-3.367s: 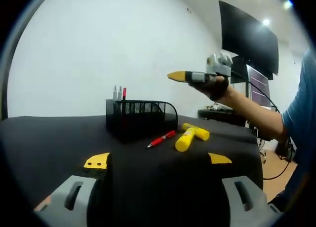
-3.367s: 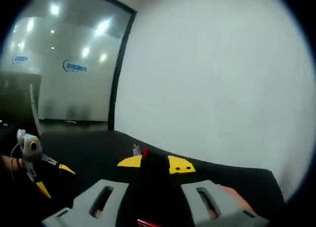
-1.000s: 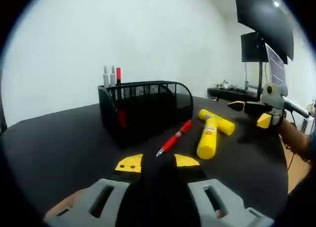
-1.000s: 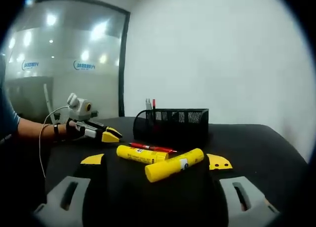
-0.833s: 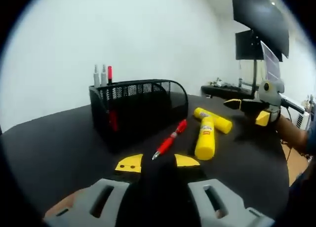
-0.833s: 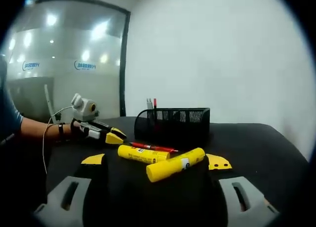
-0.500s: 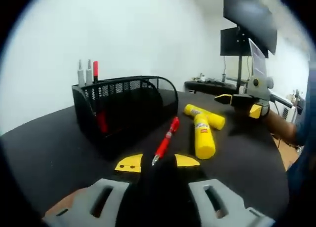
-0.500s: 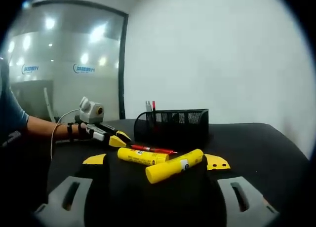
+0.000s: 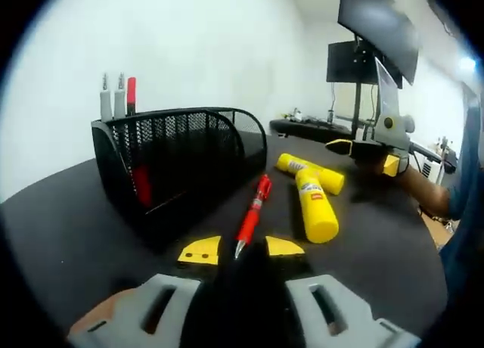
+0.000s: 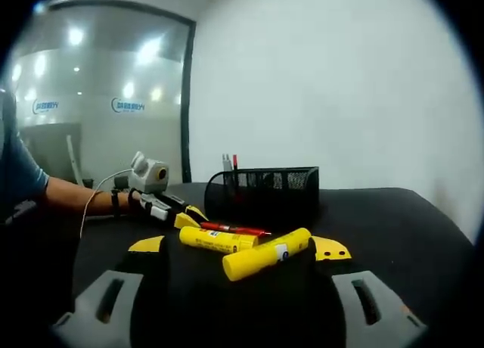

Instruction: Pick up pens and glue sticks and place them into the holder.

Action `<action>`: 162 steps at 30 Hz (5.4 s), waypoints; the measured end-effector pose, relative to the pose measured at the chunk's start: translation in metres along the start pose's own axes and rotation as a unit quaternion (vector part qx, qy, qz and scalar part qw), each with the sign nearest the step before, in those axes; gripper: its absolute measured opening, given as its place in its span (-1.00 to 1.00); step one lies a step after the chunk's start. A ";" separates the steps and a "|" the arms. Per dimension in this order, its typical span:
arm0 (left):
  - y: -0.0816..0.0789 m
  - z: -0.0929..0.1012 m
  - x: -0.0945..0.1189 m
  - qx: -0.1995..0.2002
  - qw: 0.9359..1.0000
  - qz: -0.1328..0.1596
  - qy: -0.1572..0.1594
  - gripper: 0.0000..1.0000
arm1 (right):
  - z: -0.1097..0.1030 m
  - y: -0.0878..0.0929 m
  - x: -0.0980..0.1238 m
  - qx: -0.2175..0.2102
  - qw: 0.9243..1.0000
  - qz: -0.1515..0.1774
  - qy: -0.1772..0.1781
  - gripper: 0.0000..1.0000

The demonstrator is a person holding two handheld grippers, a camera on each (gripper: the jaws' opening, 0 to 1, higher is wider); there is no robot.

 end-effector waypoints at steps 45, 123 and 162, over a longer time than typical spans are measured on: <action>-0.105 0.023 0.054 -0.013 0.992 0.126 -0.015 -0.81 | -0.048 -0.004 -0.060 0.053 0.997 -0.016 -0.054 -0.17; -0.099 0.038 0.059 -0.002 0.990 0.139 -0.014 -0.78 | -0.102 -0.008 -0.125 0.039 0.985 0.020 -0.167 -0.76; -0.097 0.063 0.111 -0.018 0.984 0.171 -0.043 -0.79 | -0.154 -0.095 -0.110 0.000 0.968 0.048 -0.246 -0.62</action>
Point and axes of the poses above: the point that each gripper's makers call its tool centre point, and the gripper's own axes: x roughly backward along the fingers, z roughly to its right, y roughly out of its underside, the point moved 2 cm from there along x, roughly backward along the fingers, and after that the axes turned 9 degrees about z, right-handed, at the moved point
